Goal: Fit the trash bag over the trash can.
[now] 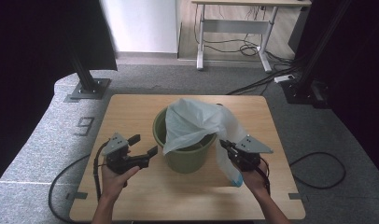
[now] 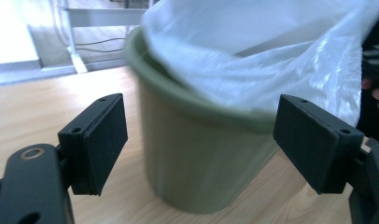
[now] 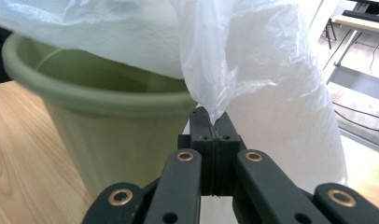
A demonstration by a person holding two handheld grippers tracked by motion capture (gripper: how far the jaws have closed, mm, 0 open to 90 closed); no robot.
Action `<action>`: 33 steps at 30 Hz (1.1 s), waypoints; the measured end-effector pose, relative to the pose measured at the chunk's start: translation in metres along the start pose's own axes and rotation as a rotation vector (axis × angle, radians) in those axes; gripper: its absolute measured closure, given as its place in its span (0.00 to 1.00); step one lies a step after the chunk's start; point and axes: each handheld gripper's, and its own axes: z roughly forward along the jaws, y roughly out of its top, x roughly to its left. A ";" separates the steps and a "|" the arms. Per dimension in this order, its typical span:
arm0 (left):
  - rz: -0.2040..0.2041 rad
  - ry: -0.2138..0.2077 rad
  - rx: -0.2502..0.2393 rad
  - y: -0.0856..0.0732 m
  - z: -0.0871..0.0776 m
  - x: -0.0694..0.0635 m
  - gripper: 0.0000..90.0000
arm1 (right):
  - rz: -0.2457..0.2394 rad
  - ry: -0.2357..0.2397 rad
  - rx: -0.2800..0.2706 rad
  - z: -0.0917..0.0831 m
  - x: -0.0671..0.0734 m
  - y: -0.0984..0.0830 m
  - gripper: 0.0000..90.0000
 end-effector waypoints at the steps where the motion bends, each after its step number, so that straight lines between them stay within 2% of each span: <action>1: 0.015 -0.010 0.001 0.004 0.002 -0.004 0.19 | 0.000 0.000 0.000 0.000 0.000 0.000 0.99; 6: 0.068 -0.043 0.017 0.019 0.009 -0.019 0.19 | -0.012 -0.005 0.011 0.004 -0.001 0.011 0.99; 12: 0.079 -0.065 0.021 0.023 0.012 -0.027 0.19 | -0.014 -0.002 0.021 0.007 0.001 0.013 0.99; 14: 0.079 -0.060 0.025 0.025 0.012 -0.028 0.19 | -0.011 -0.003 0.028 0.009 0.000 0.012 0.98; 19: 0.045 -0.022 0.019 0.028 0.008 -0.029 0.19 | -0.010 -0.005 0.039 0.011 -0.001 0.013 0.98; 22: 0.039 0.009 0.020 0.031 0.007 -0.031 0.19 | -0.012 -0.010 0.048 0.012 -0.001 0.013 0.99; 25: 0.036 0.020 0.019 0.035 0.006 -0.036 0.19 | -0.022 -0.015 0.055 0.014 0.001 0.014 0.98; 30: 0.048 0.006 0.022 0.041 0.008 -0.047 0.18 | -0.043 -0.034 0.068 0.017 0.004 0.014 0.98; 33: 0.062 -0.006 0.037 0.043 0.014 -0.054 0.18 | -0.039 -0.033 0.068 0.017 0.004 0.014 0.98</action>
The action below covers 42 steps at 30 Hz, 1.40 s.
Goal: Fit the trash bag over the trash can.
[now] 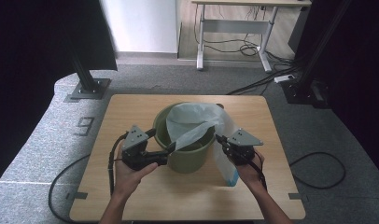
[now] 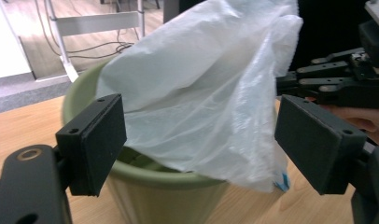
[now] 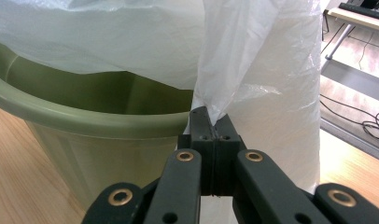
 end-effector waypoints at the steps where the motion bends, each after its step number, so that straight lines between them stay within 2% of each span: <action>1: 0.005 -0.002 0.009 0.000 0.003 -0.002 0.18 | 0.001 0.001 0.000 0.000 0.000 0.000 0.98; 5: 0.026 -0.005 0.052 -0.002 0.017 -0.007 0.18 | 0.008 0.005 -0.013 -0.004 0.000 0.001 0.98; 8: 0.034 0.032 0.088 -0.006 0.027 -0.008 0.19 | 0.008 0.006 -0.018 -0.006 0.000 0.001 0.98; 11: 0.018 0.080 0.100 -0.009 0.033 -0.006 0.27 | 0.010 0.008 -0.027 -0.008 0.000 0.001 0.98; 14: 0.014 0.106 0.105 -0.009 0.036 -0.004 0.37 | 0.015 0.010 -0.038 -0.011 0.000 0.001 0.98; 16: 0.013 0.098 0.108 -0.009 0.037 -0.002 0.46 | 0.016 0.012 -0.046 -0.013 -0.001 0.001 0.98; 17: 0.011 0.090 0.110 -0.009 0.038 0.000 0.55 | 0.018 0.015 -0.054 -0.015 -0.002 0.002 0.98; 18: 0.007 0.081 0.111 -0.008 0.039 0.002 0.55 | 0.018 0.015 -0.054 -0.015 -0.002 0.002 0.98; 23: 0.001 0.023 0.119 0.000 0.045 0.014 0.78 | 0.021 0.022 -0.066 -0.018 -0.002 0.001 0.98; 25: 0.005 0.016 0.134 0.004 0.049 0.018 0.87 | 0.023 0.031 -0.071 -0.018 -0.002 -0.001 0.96; 27: 0.001 0.024 0.144 0.006 0.052 0.023 0.93 | 0.028 0.039 -0.073 -0.017 -0.001 -0.005 0.92; 29: -0.014 0.025 0.148 0.008 0.054 0.028 0.96 | 0.040 0.044 -0.079 -0.018 0.000 -0.010 0.84; 30: -0.018 0.025 0.149 0.008 0.054 0.031 0.98 | 0.047 0.042 -0.090 -0.018 0.001 -0.014 0.77; 31: -0.022 0.023 0.151 0.008 0.054 0.033 0.99 | 0.078 0.033 -0.128 -0.021 0.003 -0.021 0.60; 32: -0.024 0.025 0.150 0.008 0.054 0.035 0.99 | 0.078 0.033 -0.128 -0.021 0.003 -0.021 0.60; 35: -0.033 0.029 0.150 0.007 0.054 0.039 0.99 | 0.116 0.017 -0.156 -0.026 0.007 -0.032 0.44; 38: -0.036 0.032 0.154 0.004 0.055 0.042 0.99 | 0.135 0.012 -0.154 -0.028 0.011 -0.044 0.38; 42: -0.039 0.033 0.158 0.003 0.055 0.043 0.99 | 0.153 0.003 -0.110 -0.021 0.015 -0.064 0.31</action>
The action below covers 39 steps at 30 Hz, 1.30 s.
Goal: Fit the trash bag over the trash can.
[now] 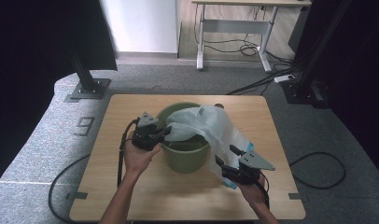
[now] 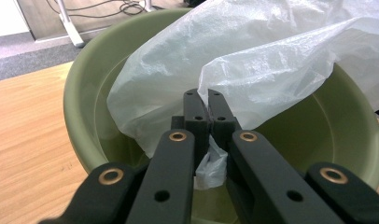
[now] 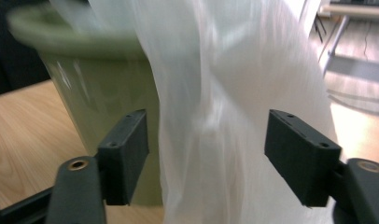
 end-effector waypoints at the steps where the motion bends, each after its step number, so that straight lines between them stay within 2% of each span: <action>1: -0.001 0.000 -0.001 0.000 0.000 0.000 0.99 | 0.012 -0.015 0.017 0.004 0.000 -0.009 0.29; 9: -0.005 -0.003 -0.002 0.000 -0.001 0.001 0.99 | 0.044 -0.046 0.074 0.025 0.004 -0.036 0.27; 10: -0.005 -0.003 -0.003 0.000 -0.001 0.001 0.99 | 0.046 -0.051 0.084 0.028 0.004 -0.039 0.28; 11: -0.005 -0.004 -0.002 0.000 -0.001 0.001 0.98 | 0.050 -0.054 0.096 0.033 0.003 -0.042 0.33; 12: -0.005 -0.006 -0.001 0.000 -0.001 0.001 0.98 | 0.050 -0.054 0.096 0.033 0.003 -0.042 0.33; 14: -0.008 -0.010 -0.002 0.000 -0.001 0.002 0.98 | 0.040 -0.052 0.098 0.037 0.003 -0.044 0.46; 15: -0.009 -0.011 -0.002 0.000 -0.001 0.002 0.98 | 0.038 -0.038 0.095 0.039 0.004 -0.045 0.60; 16: -0.010 -0.013 -0.002 0.000 -0.001 0.002 0.98 | 0.038 -0.038 0.095 0.039 0.004 -0.045 0.60; 20: -0.004 -0.015 -0.001 0.000 -0.002 0.002 0.98 | 0.045 -0.035 0.085 0.041 0.005 -0.047 0.88; 23: -0.004 -0.013 0.000 -0.001 -0.003 0.003 0.98 | 0.028 -0.036 0.055 0.034 0.003 -0.042 0.98; 27: -0.009 -0.015 -0.001 -0.001 -0.004 0.006 0.98 | 0.018 -0.053 0.034 0.025 -0.002 -0.030 0.98; 32: -0.005 -0.023 -0.002 0.001 0.002 0.005 0.98 | -0.023 -0.115 -0.009 0.007 -0.016 -0.002 0.98; 35: -0.007 -0.023 0.000 0.001 0.004 0.007 0.98 | -0.036 -0.135 -0.036 -0.002 -0.025 0.013 0.98; 36: -0.009 -0.023 -0.001 0.001 0.004 0.008 0.98 | -0.039 -0.127 -0.037 -0.004 -0.027 0.017 0.98; 37: -0.010 -0.025 -0.003 0.000 0.004 0.008 0.98 | -0.042 -0.099 -0.022 -0.004 -0.027 0.020 0.97; 39: -0.012 -0.024 -0.005 0.000 0.003 0.008 0.98 | -0.048 -0.045 0.015 0.000 -0.023 0.019 0.83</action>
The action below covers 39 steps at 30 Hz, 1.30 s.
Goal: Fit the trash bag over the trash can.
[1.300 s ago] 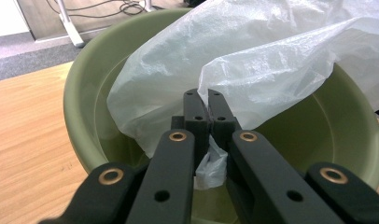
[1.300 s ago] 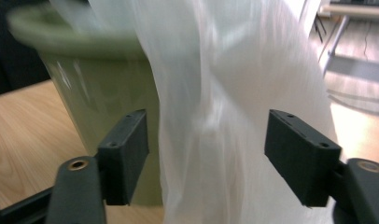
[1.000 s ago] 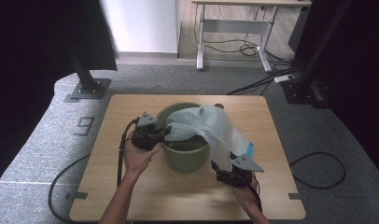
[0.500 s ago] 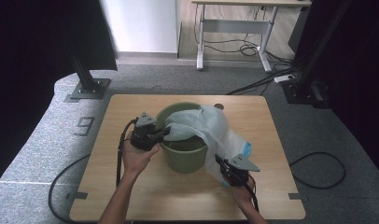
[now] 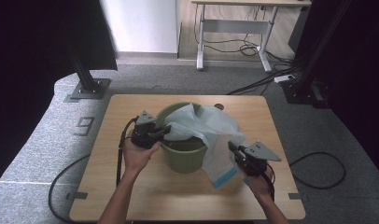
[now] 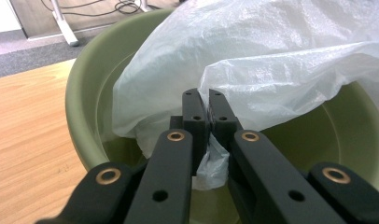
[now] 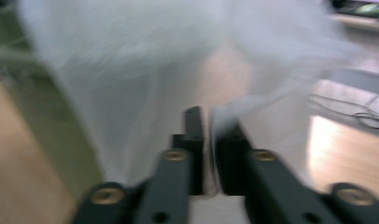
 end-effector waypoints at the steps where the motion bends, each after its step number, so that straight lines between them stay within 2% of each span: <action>1: 0.001 0.000 0.000 0.000 -0.001 0.000 0.97 | -0.009 0.019 0.001 0.002 0.005 -0.003 0.75; 2: 0.004 -0.002 0.000 0.000 -0.002 -0.001 0.97 | -0.018 0.042 0.007 0.004 0.010 -0.007 0.67; 3: 0.005 -0.002 -0.001 -0.001 -0.003 -0.001 0.97 | -0.024 0.065 0.004 0.006 0.021 -0.016 0.53; 4: 0.008 -0.003 -0.001 -0.001 -0.003 -0.002 0.97 | -0.014 0.074 0.005 0.008 0.026 -0.019 0.48; 5: 0.009 -0.004 -0.001 -0.001 -0.004 -0.002 0.97 | -0.014 0.074 0.005 0.008 0.026 -0.019 0.48; 8: 0.010 -0.008 0.000 0.000 -0.004 -0.004 0.97 | 0.003 0.096 0.014 0.013 0.036 -0.025 0.38; 11: 0.008 -0.010 0.000 0.000 -0.004 -0.004 0.97 | 0.010 0.086 0.018 0.021 0.041 -0.025 0.37; 14: 0.006 -0.014 -0.002 0.000 -0.004 -0.004 0.97 | 0.021 0.067 0.027 0.030 0.041 -0.026 0.44; 15: 0.007 -0.014 -0.002 0.000 -0.004 -0.004 0.97 | 0.029 0.067 0.032 0.034 0.041 -0.027 0.50; 16: 0.008 -0.014 -0.001 0.000 -0.004 -0.005 0.97 | 0.022 0.046 0.036 0.038 0.042 -0.029 0.63; 17: 0.010 -0.015 -0.001 0.000 -0.004 -0.005 0.97 | 0.022 0.046 0.036 0.038 0.042 -0.029 0.63; 18: 0.012 -0.015 0.000 0.000 -0.004 -0.005 0.97 | 0.017 0.041 0.035 0.039 0.043 -0.031 0.69; 19: 0.014 -0.016 0.001 0.000 -0.004 -0.005 0.97 | 0.009 0.031 0.029 0.039 0.044 -0.033 0.84; 20: 0.014 -0.016 0.001 0.000 -0.004 -0.004 0.97 | 0.009 0.031 0.029 0.039 0.044 -0.033 0.84; 23: 0.018 -0.011 0.009 0.001 -0.003 -0.003 0.97 | -0.018 0.006 0.018 0.036 0.042 -0.032 0.98; 24: 0.019 -0.010 0.011 0.001 -0.003 -0.003 0.97 | -0.036 -0.018 0.015 0.031 0.036 -0.030 0.99; 25: 0.019 -0.011 0.010 0.002 -0.003 -0.003 0.97 | -0.036 -0.018 0.015 0.031 0.036 -0.030 0.99; 28: 0.022 -0.015 0.009 0.003 -0.001 -0.003 0.97 | -0.052 -0.065 0.009 0.022 0.023 -0.022 0.99; 30: 0.024 -0.019 0.011 0.003 0.000 -0.003 0.96 | -0.083 -0.113 -0.012 0.011 0.011 -0.007 0.99; 31: 0.025 -0.020 0.012 0.003 0.001 -0.004 0.96 | -0.083 -0.113 -0.012 0.011 0.011 -0.007 0.99; 33: 0.027 -0.020 0.017 0.003 0.003 -0.004 0.96 | -0.109 -0.139 -0.030 0.005 0.005 0.006 0.99; 36: 0.032 -0.018 0.027 0.003 0.005 -0.004 0.96 | -0.151 -0.168 -0.059 -0.002 0.000 0.026 0.99; 37: 0.032 -0.019 0.030 0.003 0.006 -0.003 0.96 | -0.165 -0.174 -0.081 -0.005 -0.001 0.039 0.99; 39: 0.027 -0.023 0.035 0.003 0.008 -0.003 0.95 | -0.169 -0.175 -0.092 -0.007 -0.001 0.044 0.99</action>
